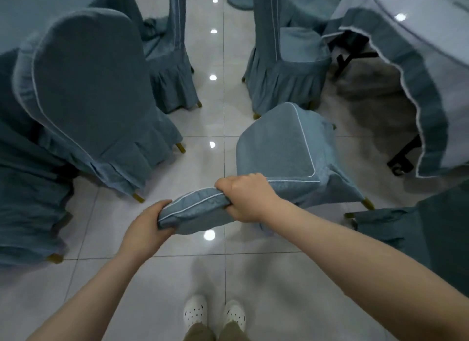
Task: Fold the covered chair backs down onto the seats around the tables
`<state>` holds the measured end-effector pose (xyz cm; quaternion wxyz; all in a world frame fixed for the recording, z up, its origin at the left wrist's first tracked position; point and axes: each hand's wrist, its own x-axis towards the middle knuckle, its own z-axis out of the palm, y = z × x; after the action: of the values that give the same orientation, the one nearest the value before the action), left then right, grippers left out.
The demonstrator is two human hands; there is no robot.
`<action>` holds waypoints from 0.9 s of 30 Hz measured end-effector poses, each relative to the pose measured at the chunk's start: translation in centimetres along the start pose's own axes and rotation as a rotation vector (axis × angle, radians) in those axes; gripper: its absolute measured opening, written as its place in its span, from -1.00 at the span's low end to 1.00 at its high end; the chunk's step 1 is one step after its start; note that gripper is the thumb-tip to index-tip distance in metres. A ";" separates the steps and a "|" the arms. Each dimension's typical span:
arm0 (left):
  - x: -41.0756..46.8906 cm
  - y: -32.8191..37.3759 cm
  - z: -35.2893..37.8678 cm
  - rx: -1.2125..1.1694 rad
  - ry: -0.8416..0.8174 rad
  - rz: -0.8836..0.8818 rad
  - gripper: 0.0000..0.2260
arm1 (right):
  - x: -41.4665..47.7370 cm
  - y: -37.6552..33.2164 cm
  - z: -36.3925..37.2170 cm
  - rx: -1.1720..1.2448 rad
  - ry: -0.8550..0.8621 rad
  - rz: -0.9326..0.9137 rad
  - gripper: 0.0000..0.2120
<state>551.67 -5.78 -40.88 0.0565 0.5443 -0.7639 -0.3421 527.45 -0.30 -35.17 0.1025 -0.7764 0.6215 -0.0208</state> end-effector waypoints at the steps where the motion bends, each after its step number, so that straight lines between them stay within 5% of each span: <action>1: 0.5 0.7 -0.7 0.020 0.028 0.001 -0.65 | -0.3 0.3 -0.9 0.028 0.028 0.030 -0.72; 7: 3.6 7.2 -5.0 0.176 0.192 0.175 -0.83 | -2.4 2.6 -5.9 0.123 0.209 0.214 -0.74; 13: 5.3 14.7 -6.3 0.268 0.127 0.370 -0.87 | -6.9 5.2 -7.0 0.178 0.374 0.426 -0.71; 23: 3.8 22.7 -1.3 0.352 0.074 0.558 -0.78 | -14.8 8.1 -7.7 0.183 0.372 0.706 -0.65; 27: 3.2 24.8 0.2 0.360 0.103 0.621 -0.82 | -15.1 7.7 -8.4 0.054 0.405 0.637 -0.51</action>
<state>530.60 -4.18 -27.48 0.0996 0.3040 -0.9369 -0.1407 515.33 11.61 -26.99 -0.0006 -0.5212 0.8388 -0.1574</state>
